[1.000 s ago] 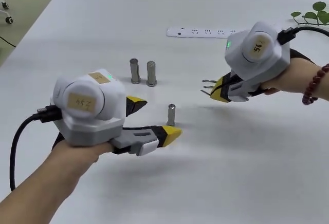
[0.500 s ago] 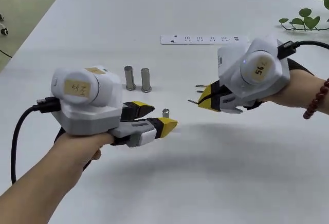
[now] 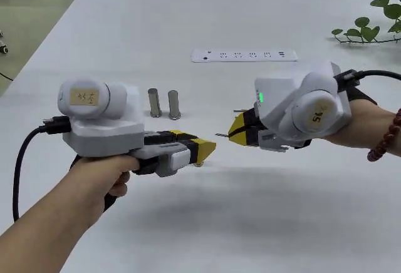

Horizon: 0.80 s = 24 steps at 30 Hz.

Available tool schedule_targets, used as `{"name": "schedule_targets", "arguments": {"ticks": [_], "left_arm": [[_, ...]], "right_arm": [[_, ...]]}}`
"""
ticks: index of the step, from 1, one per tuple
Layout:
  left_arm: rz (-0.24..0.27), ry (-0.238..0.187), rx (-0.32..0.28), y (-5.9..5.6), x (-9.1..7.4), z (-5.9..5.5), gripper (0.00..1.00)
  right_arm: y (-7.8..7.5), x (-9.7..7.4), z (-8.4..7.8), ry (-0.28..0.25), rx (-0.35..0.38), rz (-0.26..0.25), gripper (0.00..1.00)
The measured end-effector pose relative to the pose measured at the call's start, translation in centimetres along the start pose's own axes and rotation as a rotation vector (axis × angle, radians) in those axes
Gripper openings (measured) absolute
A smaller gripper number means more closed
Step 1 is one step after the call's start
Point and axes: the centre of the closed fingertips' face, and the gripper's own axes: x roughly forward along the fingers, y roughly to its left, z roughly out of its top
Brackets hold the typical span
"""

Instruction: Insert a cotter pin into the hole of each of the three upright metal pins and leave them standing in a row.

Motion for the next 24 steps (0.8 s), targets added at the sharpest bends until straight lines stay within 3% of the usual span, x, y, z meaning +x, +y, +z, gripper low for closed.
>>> {"name": "schedule_targets", "arguments": {"ticks": [6, 24], "left_arm": [[-0.021, 0.003, -0.053, -0.4, 0.3, -0.1, 0.15], [-0.052, -0.032, -0.095, -1.0, 0.6, 0.3, 0.00]], "right_arm": [[0.4, -0.1, 0.8, -0.017, -0.034, -0.004, 0.00], [0.8, -0.2, 2.6, -0.056, -0.075, -0.023, 0.00]]}}
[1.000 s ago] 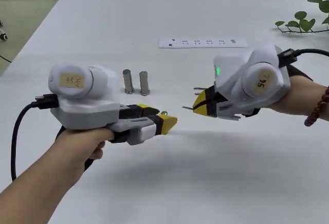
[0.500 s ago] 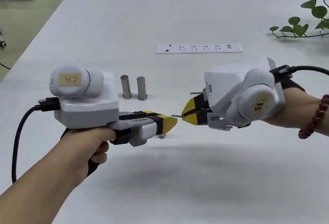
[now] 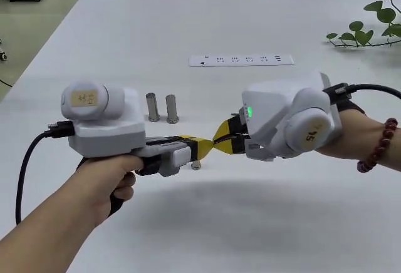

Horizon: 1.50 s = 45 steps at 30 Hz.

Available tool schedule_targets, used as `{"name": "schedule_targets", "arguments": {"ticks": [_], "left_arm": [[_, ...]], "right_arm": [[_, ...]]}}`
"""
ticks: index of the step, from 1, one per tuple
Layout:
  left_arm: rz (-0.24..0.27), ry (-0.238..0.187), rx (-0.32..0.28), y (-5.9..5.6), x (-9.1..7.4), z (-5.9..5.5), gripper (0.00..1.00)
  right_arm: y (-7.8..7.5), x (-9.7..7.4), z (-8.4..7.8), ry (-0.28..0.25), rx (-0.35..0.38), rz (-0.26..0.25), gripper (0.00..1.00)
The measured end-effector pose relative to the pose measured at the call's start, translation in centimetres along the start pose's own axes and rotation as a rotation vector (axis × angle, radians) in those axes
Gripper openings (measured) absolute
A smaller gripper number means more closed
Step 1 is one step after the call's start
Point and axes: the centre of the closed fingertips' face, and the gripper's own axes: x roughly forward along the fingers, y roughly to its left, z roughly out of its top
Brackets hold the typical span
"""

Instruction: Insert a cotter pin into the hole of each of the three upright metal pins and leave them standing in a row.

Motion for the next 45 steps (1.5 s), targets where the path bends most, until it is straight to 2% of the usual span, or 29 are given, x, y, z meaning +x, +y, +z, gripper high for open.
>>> {"name": "schedule_targets", "arguments": {"ticks": [15, 21, 25, 29, 34, 36, 40, 45], "left_arm": [[-0.018, 0.009, 0.033, -0.1, -0.4, -0.3, 0.00], [-0.028, 0.019, 0.092, -0.2, -0.5, -0.6, 0.00], [-0.025, 0.020, 0.140, -0.1, -0.7, -0.8, 0.00], [-0.028, 0.015, 0.195, 0.0, -1.0, -1.0, 0.00], [-0.031, 0.024, 0.312, 0.2, -1.4, -1.4, 0.00], [-0.043, 0.019, 0.351, 0.1, -1.5, -1.4, 0.00], [-0.079, 0.016, 0.410, -0.3, -1.7, -1.7, 0.00], [-0.119, 0.021, 0.466, -0.9, -2.0, -2.1, 0.00]], "right_arm": [[0.4, 0.0, 0.5, -0.019, -0.007, 0.000, 0.00], [0.5, 0.1, 0.6, -0.041, 0.050, 0.007, 0.00], [0.7, 0.2, 0.3, -0.049, 0.124, 0.029, 0.02], [1.1, 0.2, 0.1, -0.079, 0.258, 0.063, 0.05], [1.4, 0.0, 0.0, -0.116, 0.403, 0.100, 0.06], [1.7, -0.1, -0.1, -0.128, 0.463, 0.128, 0.07], [2.4, -0.3, 0.5, -0.189, 0.582, 0.198, 0.09], [3.1, -0.5, 0.4, -0.189, 0.590, 0.214, 0.09]]}}
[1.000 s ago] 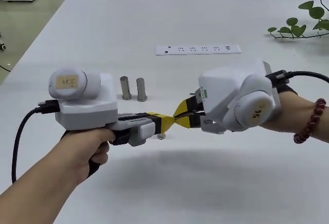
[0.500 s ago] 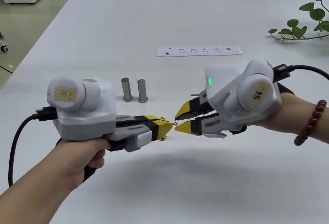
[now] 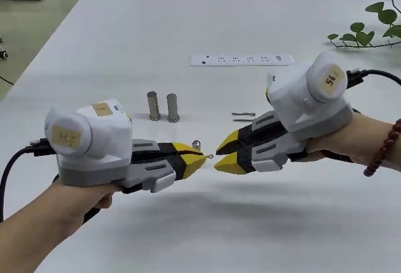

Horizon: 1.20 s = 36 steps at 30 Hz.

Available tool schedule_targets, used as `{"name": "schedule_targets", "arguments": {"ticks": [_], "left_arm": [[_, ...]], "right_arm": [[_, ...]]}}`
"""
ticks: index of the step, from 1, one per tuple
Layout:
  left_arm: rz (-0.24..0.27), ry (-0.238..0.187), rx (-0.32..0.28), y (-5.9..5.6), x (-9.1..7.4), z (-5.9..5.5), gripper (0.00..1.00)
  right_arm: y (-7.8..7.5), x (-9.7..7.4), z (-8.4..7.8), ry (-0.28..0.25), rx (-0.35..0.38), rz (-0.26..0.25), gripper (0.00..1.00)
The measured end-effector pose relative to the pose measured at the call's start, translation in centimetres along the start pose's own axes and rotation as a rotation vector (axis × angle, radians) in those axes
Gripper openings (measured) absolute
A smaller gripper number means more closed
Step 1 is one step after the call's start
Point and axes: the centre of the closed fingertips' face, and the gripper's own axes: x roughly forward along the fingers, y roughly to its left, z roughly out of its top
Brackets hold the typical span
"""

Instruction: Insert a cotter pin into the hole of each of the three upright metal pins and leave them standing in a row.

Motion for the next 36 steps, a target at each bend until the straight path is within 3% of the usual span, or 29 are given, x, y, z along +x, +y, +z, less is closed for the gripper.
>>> {"name": "schedule_targets", "arguments": {"ticks": [5, 11, 15, 22, 28, 36], "left_arm": [[-0.065, 0.011, 0.068, -1.2, -0.2, -0.3, 0.00], [-0.105, 0.005, 0.088, -1.9, -0.3, -0.2, 0.00], [-0.132, -0.006, 0.097, -2.4, -0.2, 0.0, 0.00], [-0.169, -0.012, 0.095, -3.2, -0.2, 0.1, 0.00], [-0.170, -0.009, 0.089, -3.4, -0.2, -0.1, 0.00], [-0.155, -0.009, 0.083, -3.4, 0.0, -0.2, 0.00]], "right_arm": [[1.2, 0.0, 0.2, -0.024, 0.025, 0.053, 0.09], [2.5, 0.0, 0.6, -0.057, 0.083, 0.122, 0.09], [3.1, 0.0, 0.6, -0.051, 0.085, 0.152, 0.08], [3.4, -0.1, 0.3, -0.023, 0.056, 0.170, 0.02], [3.3, -0.3, 0.3, -0.017, 0.051, 0.177, 0.00], [3.3, -0.3, 0.2, 0.022, -0.042, 0.156, 0.00]]}}
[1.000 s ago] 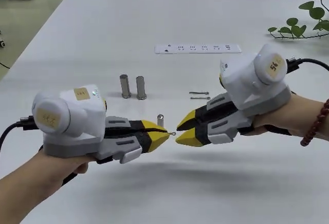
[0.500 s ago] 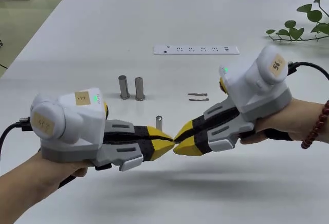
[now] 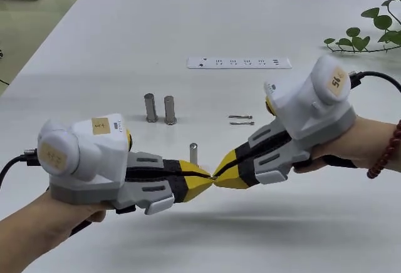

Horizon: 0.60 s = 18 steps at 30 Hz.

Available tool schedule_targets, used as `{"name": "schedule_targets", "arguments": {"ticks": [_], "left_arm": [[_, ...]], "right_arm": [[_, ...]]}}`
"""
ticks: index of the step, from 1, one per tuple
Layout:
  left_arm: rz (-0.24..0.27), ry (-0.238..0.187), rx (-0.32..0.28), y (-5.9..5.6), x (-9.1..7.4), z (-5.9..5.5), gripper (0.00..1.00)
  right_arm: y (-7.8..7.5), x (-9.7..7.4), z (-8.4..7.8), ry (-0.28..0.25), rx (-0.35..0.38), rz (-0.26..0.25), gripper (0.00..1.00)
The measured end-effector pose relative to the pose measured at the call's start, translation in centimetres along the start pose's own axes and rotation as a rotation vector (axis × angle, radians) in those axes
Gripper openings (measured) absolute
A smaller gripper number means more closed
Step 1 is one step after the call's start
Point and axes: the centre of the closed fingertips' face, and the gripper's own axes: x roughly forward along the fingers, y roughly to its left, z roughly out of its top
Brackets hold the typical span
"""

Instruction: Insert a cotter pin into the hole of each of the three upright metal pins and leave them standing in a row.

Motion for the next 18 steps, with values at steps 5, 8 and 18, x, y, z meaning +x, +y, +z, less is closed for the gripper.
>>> {"name": "schedule_targets", "arguments": {"ticks": [5, 8, 18], "left_arm": [[0.028, 0.012, 0.009, 0.3, 0.1, -0.1, 0.00], [0.043, 0.015, 0.012, 0.6, 0.2, -0.2, 0.01], [0.137, 0.022, -0.019, 2.2, 0.5, -0.4, 0.04]], "right_arm": [[0.0, 0.2, -0.1, 0.027, -0.047, -0.004, 0.00], [-0.2, 0.1, -0.2, 0.035, -0.054, -0.011, 0.00], [-1.5, 0.3, -0.6, 0.075, -0.091, -0.055, 0.00]]}}
